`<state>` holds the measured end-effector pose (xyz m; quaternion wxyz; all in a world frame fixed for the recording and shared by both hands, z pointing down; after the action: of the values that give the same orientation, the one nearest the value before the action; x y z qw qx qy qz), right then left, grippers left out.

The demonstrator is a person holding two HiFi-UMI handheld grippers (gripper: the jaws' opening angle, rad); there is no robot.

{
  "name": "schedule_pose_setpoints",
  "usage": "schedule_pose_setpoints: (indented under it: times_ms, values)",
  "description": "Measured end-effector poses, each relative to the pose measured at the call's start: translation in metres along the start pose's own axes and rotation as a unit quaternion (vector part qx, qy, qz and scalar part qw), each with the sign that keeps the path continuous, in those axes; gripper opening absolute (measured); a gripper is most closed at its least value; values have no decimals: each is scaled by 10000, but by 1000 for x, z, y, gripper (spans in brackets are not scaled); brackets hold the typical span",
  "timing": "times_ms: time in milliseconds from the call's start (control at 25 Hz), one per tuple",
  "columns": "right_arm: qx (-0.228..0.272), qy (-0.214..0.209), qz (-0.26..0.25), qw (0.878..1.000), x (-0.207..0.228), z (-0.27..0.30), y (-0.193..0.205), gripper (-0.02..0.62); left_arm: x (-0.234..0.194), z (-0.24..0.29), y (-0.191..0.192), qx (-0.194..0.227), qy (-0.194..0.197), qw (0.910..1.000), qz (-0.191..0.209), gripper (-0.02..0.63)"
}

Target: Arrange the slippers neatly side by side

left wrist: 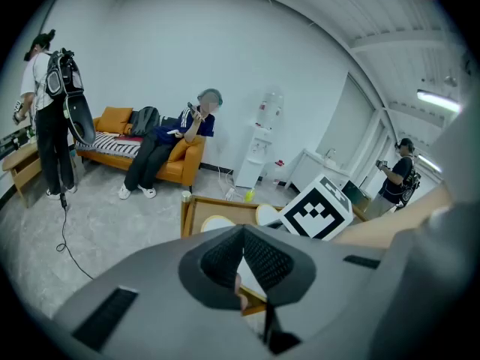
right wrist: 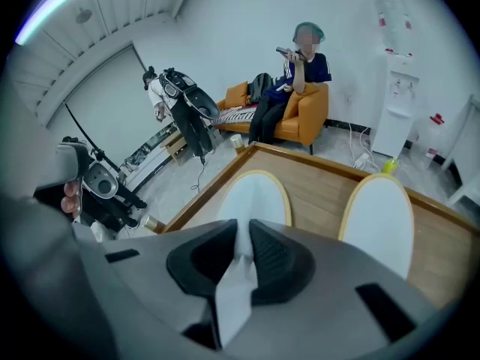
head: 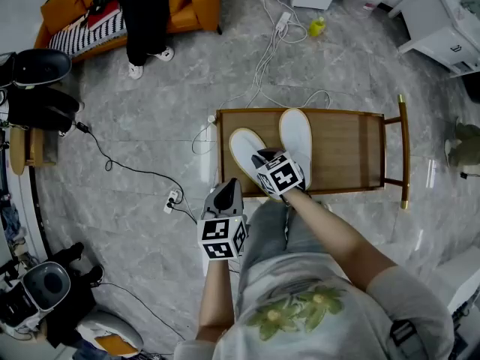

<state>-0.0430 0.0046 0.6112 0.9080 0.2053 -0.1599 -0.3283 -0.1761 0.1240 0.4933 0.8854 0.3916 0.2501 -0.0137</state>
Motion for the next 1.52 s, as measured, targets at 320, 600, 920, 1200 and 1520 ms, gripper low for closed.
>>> schedule_pose_setpoints:
  times_ms: [320,600,920,1200,1520]
  values:
    - [51,246,505,9984,8,-3,1,35,-2,0,0,-12,1,10000,7,15]
    - [147,450,1380,9893,18,-8,0,34,-4,3,-2,-36,12,10000,23,15]
    - [149,577,2643,9626,34,-9,8,32,-3,11,-10,-93,17,9999,83,15]
    - [330,700,3314,9403,44,-7,11,32,-1,16,-12,-164,17,9997,169,15]
    - [311,603,3877,9193,44,3,18,32,4,18,-7,-245,49,9994,231,15]
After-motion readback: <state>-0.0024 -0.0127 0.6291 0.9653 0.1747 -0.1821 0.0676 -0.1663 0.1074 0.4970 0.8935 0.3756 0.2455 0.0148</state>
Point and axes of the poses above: the fingertips, and each gripper's own axes: z forward along the fingers, x to its right, y out of its underside, the point moved 10 cm from there along -z, backward along the fingers, and after that the axes turned 12 degrees about y, right-handed, at the moved point
